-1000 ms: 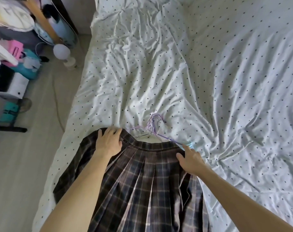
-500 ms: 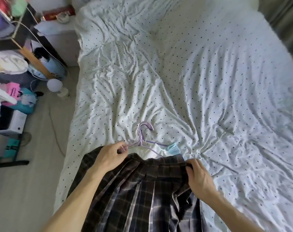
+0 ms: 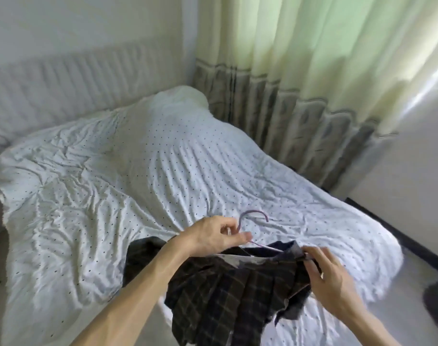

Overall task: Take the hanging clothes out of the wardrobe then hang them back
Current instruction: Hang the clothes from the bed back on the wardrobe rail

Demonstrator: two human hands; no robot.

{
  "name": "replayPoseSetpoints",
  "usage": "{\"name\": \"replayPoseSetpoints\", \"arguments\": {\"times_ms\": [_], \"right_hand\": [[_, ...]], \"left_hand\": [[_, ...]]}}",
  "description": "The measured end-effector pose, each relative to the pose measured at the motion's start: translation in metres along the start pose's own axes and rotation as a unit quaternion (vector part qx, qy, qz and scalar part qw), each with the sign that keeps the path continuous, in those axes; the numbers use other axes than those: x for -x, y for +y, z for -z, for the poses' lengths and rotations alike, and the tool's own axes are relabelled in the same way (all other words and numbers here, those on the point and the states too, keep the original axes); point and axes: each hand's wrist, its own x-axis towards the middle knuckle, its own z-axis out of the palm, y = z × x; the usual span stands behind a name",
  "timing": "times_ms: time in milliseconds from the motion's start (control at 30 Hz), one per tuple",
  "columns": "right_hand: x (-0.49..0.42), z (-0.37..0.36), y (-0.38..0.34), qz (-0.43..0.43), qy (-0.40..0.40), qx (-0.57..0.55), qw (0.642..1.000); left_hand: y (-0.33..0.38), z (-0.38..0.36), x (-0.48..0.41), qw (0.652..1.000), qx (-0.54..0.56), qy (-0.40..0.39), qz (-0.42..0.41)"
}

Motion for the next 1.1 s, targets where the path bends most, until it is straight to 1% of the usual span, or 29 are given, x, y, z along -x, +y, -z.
{"name": "replayPoseSetpoints", "arguments": {"times_ms": [133,233,367,433,500,567,633,700,800,867,933,1000,1100], "right_hand": [[0.044,0.084,0.065,0.009,0.089,0.066,0.994],[0.081,0.133,0.113,-0.031,0.135,0.106,0.985],[0.126,0.195,0.186,-0.092,0.244,0.14,0.955],[0.147,0.224,0.221,-0.141,0.27,0.155,0.94],[0.17,0.249,0.252,-0.205,0.288,0.16,0.922],[0.195,0.27,0.273,-0.261,0.302,0.148,0.905],[0.223,0.283,0.285,-0.289,0.316,0.109,0.897],[0.253,0.287,0.293,-0.315,0.308,0.045,0.897],[0.299,0.287,0.296,-0.366,0.228,-0.035,0.902],[0.325,0.286,0.292,-0.397,0.168,-0.084,0.898],[0.345,0.282,0.287,-0.433,0.138,-0.115,0.883],[0.363,0.279,0.286,-0.48,0.149,-0.106,0.858],[0.387,0.283,0.297,-0.532,0.195,-0.046,0.823]], "left_hand": [[0.105,-0.068,-0.044,0.997,-0.043,-0.003,-0.061],[0.182,-0.132,-0.071,0.993,-0.075,-0.018,-0.088],[0.281,-0.221,-0.086,0.982,-0.098,-0.08,-0.14],[0.317,-0.262,-0.092,0.977,-0.07,-0.119,-0.162],[0.349,-0.302,-0.094,0.97,-0.001,-0.163,-0.178],[0.378,-0.341,-0.095,0.963,0.042,-0.187,-0.19],[0.404,-0.38,-0.097,0.958,0.086,-0.212,-0.17],[0.428,-0.419,-0.097,0.95,0.143,-0.248,-0.123],[0.453,-0.476,-0.089,0.923,0.178,-0.33,-0.082],[0.465,-0.511,-0.079,0.9,0.142,-0.402,-0.094],[0.476,-0.546,-0.069,0.883,0.081,-0.445,-0.126],[0.489,-0.582,-0.058,0.866,0.054,-0.473,-0.15],[0.508,-0.629,-0.04,0.845,0.034,-0.5,-0.189]]}}
